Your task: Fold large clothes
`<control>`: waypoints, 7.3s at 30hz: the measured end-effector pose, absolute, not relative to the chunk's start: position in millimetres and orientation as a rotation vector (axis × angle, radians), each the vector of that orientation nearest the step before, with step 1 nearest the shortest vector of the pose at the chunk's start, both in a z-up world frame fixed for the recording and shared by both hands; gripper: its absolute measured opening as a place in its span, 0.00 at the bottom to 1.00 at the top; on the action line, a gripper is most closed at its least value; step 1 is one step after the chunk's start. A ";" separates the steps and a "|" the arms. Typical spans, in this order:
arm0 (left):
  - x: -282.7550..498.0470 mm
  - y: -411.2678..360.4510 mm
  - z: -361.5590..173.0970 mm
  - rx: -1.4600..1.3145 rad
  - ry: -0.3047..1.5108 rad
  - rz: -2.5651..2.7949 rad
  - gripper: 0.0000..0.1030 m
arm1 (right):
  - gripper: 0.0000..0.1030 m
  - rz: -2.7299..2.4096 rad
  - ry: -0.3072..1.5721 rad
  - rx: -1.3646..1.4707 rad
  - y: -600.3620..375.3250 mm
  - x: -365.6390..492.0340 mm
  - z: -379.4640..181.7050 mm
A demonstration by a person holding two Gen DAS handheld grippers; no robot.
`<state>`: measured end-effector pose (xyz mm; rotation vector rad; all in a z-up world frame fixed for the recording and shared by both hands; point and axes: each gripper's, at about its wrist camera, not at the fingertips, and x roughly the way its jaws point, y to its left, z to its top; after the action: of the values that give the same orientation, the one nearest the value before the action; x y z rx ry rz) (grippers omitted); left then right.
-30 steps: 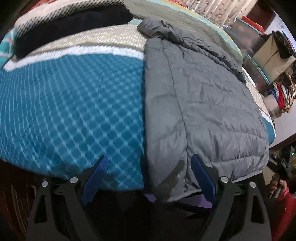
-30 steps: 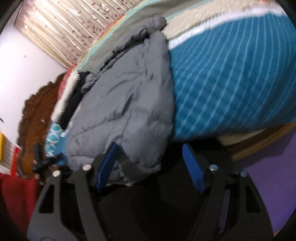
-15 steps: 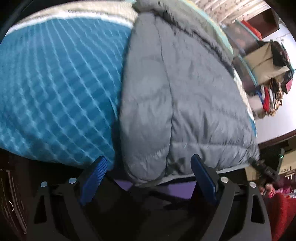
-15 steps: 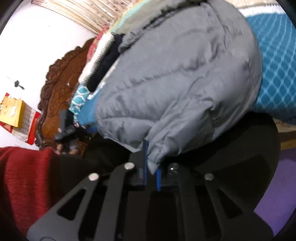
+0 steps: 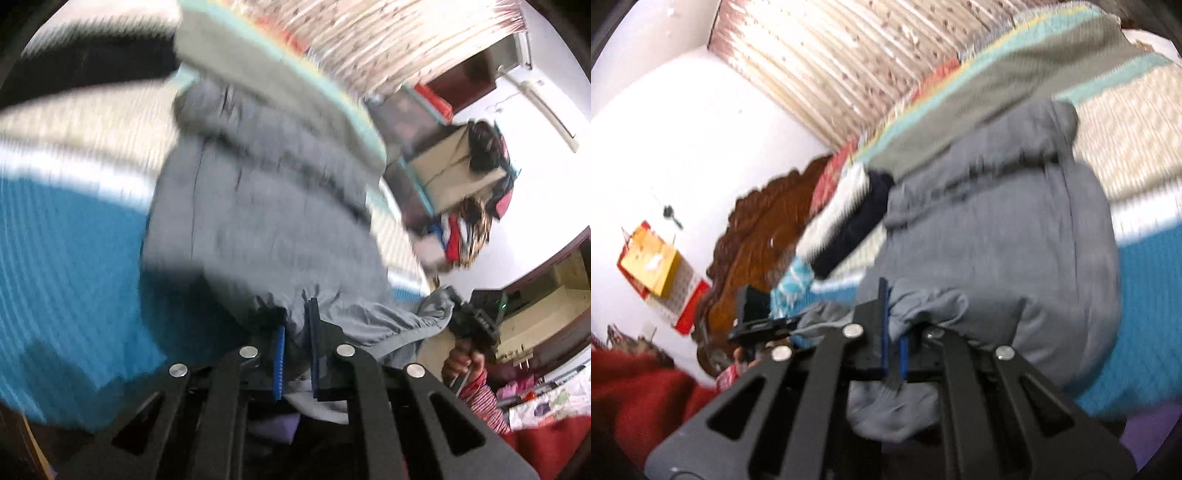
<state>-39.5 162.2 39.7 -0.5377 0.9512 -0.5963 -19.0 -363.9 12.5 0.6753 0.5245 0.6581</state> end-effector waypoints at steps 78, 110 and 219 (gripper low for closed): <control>119.7 32.0 4.9 1.002 0.694 -0.645 0.39 | 0.76 0.027 0.832 0.516 -415.6 125.5 -38.2; 95.9 56.0 43.1 0.762 0.461 -0.550 0.27 | 0.06 0.094 0.605 0.225 -367.6 85.0 24.8; 314.1 164.1 -66.5 -0.550 1.189 -0.384 0.98 | 0.94 0.269 0.760 1.106 -456.2 233.5 -76.3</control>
<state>314.1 164.1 -66.5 -0.5500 1.1890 -0.3843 233.5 -456.2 -76.3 1.1064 0.7604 0.2688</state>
